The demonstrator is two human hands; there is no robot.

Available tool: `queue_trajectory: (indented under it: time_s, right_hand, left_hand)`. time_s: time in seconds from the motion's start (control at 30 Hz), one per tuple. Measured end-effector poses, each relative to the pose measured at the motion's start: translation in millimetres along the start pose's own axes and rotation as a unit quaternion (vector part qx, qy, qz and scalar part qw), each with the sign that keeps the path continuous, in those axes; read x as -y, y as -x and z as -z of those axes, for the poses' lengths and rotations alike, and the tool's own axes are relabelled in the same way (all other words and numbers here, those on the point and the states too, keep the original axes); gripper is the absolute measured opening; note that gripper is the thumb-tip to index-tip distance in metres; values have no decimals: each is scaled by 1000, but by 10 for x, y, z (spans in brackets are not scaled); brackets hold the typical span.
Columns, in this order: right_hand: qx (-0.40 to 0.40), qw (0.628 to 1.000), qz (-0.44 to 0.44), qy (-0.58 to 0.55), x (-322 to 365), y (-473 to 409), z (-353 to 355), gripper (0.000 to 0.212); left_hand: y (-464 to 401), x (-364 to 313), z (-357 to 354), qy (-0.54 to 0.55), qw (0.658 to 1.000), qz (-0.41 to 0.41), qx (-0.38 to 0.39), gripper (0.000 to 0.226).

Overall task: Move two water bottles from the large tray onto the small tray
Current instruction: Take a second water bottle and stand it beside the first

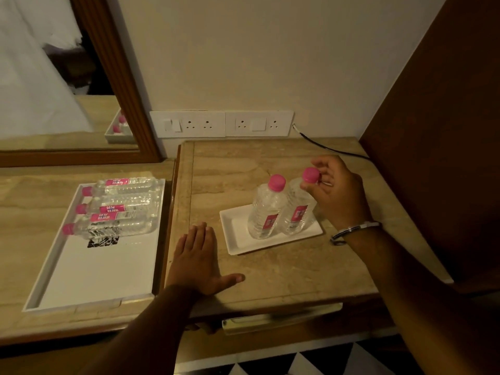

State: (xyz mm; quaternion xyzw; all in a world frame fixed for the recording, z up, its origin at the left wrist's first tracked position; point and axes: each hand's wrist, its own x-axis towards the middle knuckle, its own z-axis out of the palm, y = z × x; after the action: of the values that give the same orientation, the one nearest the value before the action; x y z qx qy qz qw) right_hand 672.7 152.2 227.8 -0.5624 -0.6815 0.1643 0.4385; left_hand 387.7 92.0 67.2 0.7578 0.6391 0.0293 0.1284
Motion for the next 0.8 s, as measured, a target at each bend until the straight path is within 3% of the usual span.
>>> queue_trajectory:
  time_s: [0.23, 0.4, 0.53, 0.6, 0.8]
  right_hand:
    - [48, 998, 4, -32, -205, -23, 76, 52]
    - [232, 969, -63, -59, -619, 30, 70, 88]
    - [365, 926, -97, 6, -904, 93, -70, 90]
    - [373, 924, -69, 52, -1010, 97, -143, 89]
    - [367, 925, -60, 73, -1170, 93, -284, 82]
  left_hand:
    - [36, -57, 51, 31, 1000, 1, -1, 148]
    - [-100, -377, 227, 140, 983, 0, -121, 125]
    - [-411, -833, 341, 158, 981, -4, -112, 87]
    - [-521, -950, 326, 168, 981, 8, -98, 72]
    - [-647, -906, 289, 251, 964, -3, -82, 76]
